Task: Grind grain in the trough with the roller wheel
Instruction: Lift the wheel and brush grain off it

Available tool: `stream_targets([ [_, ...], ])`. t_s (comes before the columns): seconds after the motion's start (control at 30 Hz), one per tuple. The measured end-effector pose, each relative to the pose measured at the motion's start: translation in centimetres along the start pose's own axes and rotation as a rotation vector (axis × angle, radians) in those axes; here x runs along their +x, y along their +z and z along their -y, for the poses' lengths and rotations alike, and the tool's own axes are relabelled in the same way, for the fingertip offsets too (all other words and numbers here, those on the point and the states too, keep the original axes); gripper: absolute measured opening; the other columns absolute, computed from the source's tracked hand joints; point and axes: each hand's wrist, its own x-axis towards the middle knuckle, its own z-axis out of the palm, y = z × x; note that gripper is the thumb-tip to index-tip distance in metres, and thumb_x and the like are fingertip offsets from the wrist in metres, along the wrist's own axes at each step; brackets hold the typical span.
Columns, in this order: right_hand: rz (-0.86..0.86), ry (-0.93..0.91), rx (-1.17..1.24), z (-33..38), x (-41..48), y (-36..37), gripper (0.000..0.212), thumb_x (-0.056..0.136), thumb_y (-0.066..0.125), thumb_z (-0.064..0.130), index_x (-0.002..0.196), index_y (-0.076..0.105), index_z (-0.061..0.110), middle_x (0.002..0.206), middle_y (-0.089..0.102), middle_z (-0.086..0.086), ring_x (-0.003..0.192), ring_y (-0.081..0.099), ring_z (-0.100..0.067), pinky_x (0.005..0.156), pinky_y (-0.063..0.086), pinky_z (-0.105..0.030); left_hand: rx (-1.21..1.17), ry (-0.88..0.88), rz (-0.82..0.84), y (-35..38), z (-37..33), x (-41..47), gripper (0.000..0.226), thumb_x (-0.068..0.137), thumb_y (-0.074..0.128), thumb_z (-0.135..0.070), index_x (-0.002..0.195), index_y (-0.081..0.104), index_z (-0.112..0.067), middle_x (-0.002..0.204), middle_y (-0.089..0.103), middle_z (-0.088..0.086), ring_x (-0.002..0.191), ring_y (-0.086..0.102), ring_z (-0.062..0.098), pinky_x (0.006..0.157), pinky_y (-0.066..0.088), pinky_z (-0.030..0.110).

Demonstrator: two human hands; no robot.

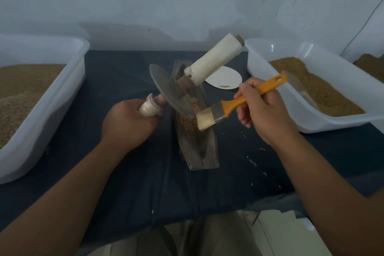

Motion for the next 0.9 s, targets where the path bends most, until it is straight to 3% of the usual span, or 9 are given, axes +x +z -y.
stream_targets([
  [0.13,-0.154,-0.112,-0.010,-1.9,-0.3,-2.6,0.023,0.109,0.053,0.040,0.100,0.068,0.026,0.078,0.072,-0.005,0.066,0.071,-0.019,0.054,0.056,-0.025,0.030,-0.005,-0.025,0.0,0.0,0.1,0.034,0.069,0.058,-0.074,0.082,0.066,-0.044,0.072,0.066,-0.027,0.060,0.061,0.002,0.054,0.045,0.028],
  [0.23,-0.130,-0.221,-0.481,-4.8,-0.3,-4.7,0.010,0.107,0.058,0.041,0.113,0.066,0.037,0.094,0.073,0.016,0.082,0.073,-0.005,0.067,0.056,-0.015,0.054,-0.012,-0.040,-0.1,0.0,0.1,0.032,0.070,0.058,-0.075,0.084,0.065,-0.048,0.075,0.064,-0.032,0.059,0.060,0.002,0.054,0.041,0.026],
  [0.3,-0.031,-0.162,-0.764,-6.6,-0.4,-5.1,0.019,0.104,0.058,0.046,0.122,0.062,0.045,0.098,0.071,0.020,0.086,0.069,-0.001,0.074,0.055,-0.019,0.072,-0.008,-0.037,-0.1,0.0,0.0,0.032,0.071,0.056,-0.076,0.084,0.065,-0.048,0.076,0.064,-0.033,0.059,0.059,0.002,0.053,0.041,0.026],
  [0.4,0.135,-0.018,-0.980,-7.9,-0.2,-5.1,0.051,0.100,0.046,0.067,0.145,0.049,0.044,0.134,0.068,0.005,0.116,0.065,-0.015,0.093,0.054,-0.034,0.114,-0.008,-0.028,-0.1,0.0,0.0,0.031,0.074,0.057,-0.075,0.084,0.066,-0.047,0.068,0.065,-0.022,0.060,0.059,0.002,0.054,0.041,0.026],
  [0.53,0.361,0.180,-1.062,-8.1,-0.7,-5.1,0.097,0.079,0.031,0.101,0.162,0.013,0.055,0.174,0.022,0.003,0.160,0.019,-0.019,0.125,0.029,-0.042,0.196,0.010,-0.027,0.1,0.0,0.0,0.031,0.079,0.061,-0.070,0.076,0.066,-0.040,0.062,0.062,-0.017,0.060,0.057,0.002,0.054,0.039,0.025],
  [0.67,0.397,0.121,-1.036,-7.4,-1.7,-5.0,0.102,0.073,0.019,0.106,0.157,-0.018,0.061,0.174,-0.022,0.009,0.160,-0.022,-0.015,0.131,0.001,-0.044,0.287,0.059,-0.030,0.3,-0.1,-0.1,0.036,0.080,0.057,-0.070,0.072,0.064,-0.036,0.060,0.061,-0.015,0.057,0.056,0.004,0.053,0.041,0.026],
  [0.73,0.184,-0.023,-0.898,-5.9,-1.5,-4.9,0.088,0.088,0.034,0.093,0.161,-0.002,0.059,0.174,-0.018,0.014,0.160,-0.017,-0.009,0.128,0.004,-0.041,0.355,0.100,-0.055,0.5,-0.3,0.0,0.035,0.083,0.061,-0.065,0.069,0.062,-0.034,0.056,0.058,-0.016,0.053,0.051,0.002,0.050,0.034,0.023],
  [0.8,-0.058,-0.209,-0.826,-4.0,-0.7,-4.8,0.061,0.098,0.059,0.062,0.154,0.046,0.041,0.174,0.020,0.011,0.160,0.016,-0.009,0.125,0.024,-0.039,0.395,0.134,-0.067,0.6,-0.6,0.1,0.036,0.085,0.064,-0.060,0.064,0.059,-0.031,0.053,0.056,-0.015,0.050,0.050,0.002,0.049,0.030,0.021],
  [0.9,-0.229,-0.322,-0.914,-1.4,1.1,-4.9,0.016,0.099,0.069,0.022,0.111,0.075,0.029,0.115,0.072,0.004,0.108,0.067,-0.016,0.087,0.052,-0.029,0.416,0.163,-0.080,0.7,-0.8,0.0,0.038,0.086,0.062,-0.059,0.062,0.057,-0.030,0.053,0.054,-0.015,0.049,0.049,0.002,0.048,0.030,0.021],
])
